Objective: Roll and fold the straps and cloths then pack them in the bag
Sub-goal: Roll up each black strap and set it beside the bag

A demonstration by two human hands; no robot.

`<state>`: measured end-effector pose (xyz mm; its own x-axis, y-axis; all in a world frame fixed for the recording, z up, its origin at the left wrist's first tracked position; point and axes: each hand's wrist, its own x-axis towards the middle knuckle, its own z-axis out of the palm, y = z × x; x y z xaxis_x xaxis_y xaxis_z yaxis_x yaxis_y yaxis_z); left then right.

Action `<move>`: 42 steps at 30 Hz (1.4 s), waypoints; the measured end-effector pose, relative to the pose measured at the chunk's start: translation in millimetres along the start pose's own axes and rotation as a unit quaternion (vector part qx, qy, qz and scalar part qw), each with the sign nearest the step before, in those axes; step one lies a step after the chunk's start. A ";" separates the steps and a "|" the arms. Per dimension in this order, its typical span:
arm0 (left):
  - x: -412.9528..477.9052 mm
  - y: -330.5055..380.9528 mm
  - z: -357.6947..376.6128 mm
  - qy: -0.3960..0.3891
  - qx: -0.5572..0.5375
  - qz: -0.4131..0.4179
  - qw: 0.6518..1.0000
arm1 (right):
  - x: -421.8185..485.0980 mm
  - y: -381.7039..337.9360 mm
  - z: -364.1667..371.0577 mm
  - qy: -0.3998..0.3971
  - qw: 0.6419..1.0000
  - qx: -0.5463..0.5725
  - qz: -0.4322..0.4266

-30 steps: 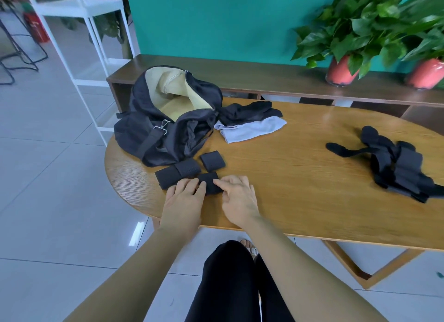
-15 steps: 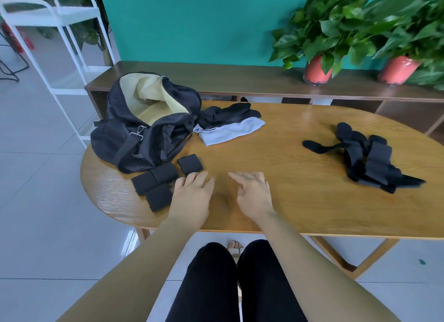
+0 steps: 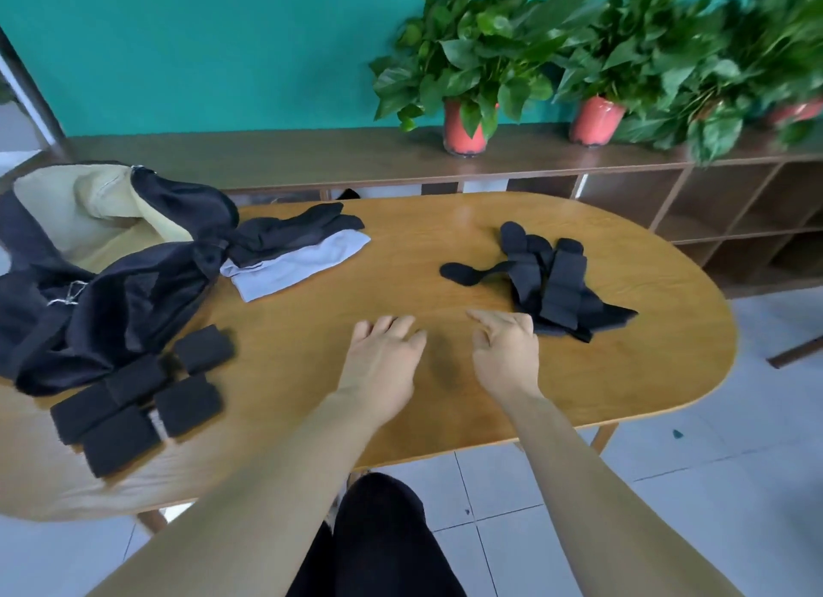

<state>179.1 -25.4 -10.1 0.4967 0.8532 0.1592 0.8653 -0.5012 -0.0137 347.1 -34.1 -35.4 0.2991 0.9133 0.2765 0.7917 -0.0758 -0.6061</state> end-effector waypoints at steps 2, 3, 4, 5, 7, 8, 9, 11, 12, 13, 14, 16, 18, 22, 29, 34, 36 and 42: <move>13.7 14.1 2.2 0.006 -0.007 0.016 1.000 | 4.4 16.5 -7.4 0.047 0.999 0.010 0.013; 20.2 20.4 4.2 0.008 -0.009 0.025 1.000 | 6.2 24.8 -10.9 0.072 0.997 0.015 0.019; 26.4 26.2 6.5 0.010 -0.013 0.033 0.999 | 8.2 32.7 -13.9 0.096 0.995 0.017 0.024; 32.3 31.5 9.0 0.011 -0.017 0.040 0.999 | 10.4 40.2 -16.5 0.117 0.993 0.016 0.030; 45.2 41.0 13.5 0.011 -0.028 0.049 0.998 | 16.8 54.8 -20.8 0.157 0.987 0.002 0.036; 52.5 45.6 15.4 0.010 -0.034 0.051 0.998 | 20.7 61.3 -22.5 0.174 0.984 -0.015 0.035; 60.5 50.2 17.1 0.009 -0.041 0.053 0.998 | 24.9 67.5 -23.4 0.186 0.981 -0.037 0.033; 77.9 60.1 18.8 0.002 -0.056 0.056 0.997 | 32.8 77.7 -23.0 0.192 0.977 -0.086 0.032; 87.3 65.9 19.7 -0.005 -0.064 0.058 0.996 | 35.9 81.6 -22.1 0.188 0.976 -0.106 0.036; 95.9 71.6 20.5 -0.016 -0.072 0.059 0.996 | 37.6 84.4 -20.8 0.183 0.975 -0.121 0.040; 104.6 77.5 21.6 -0.029 -0.078 0.061 0.995 | 39.1 86.9 -19.2 0.179 0.974 -0.133 0.044; 119.7 86.8 24.5 -0.067 -0.090 0.060 0.992 | 39.7 90.4 -17.0 0.177 0.971 -0.155 0.047; 131.5 92.8 28.2 -0.111 -0.100 0.050 0.988 | 39.2 93.3 -16.0 0.180 0.967 -0.177 0.042; 148.7 99.0 33.2 -0.158 -0.110 0.025 0.981 | 40.6 95.3 -14.6 0.164 0.965 -0.199 0.052; 154.9 87.5 28.6 -0.108 -0.215 0.012 0.971 | 43.3 96.4 -13.9 0.184 0.956 -0.220 0.067; 129.6 60.2 28.4 -0.055 -0.273 -0.019 0.960 | 41.8 92.2 -16.3 0.182 0.955 -0.219 0.079; 116.4 50.2 26.3 -0.051 -0.285 -0.035 0.957 | 39.2 89.3 -16.0 0.169 0.956 -0.226 0.084; 82.1 26.3 16.2 -0.040 -0.286 -0.067 0.955 | 30.0 79.0 -16.2 0.124 0.959 -0.241 0.078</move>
<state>243.7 33.8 -13.4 0.4080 0.9118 0.0460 0.7537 -0.3648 0.5466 427.3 -19.2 -62.9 0.5035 0.7577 0.4152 0.8639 -0.4342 -0.2552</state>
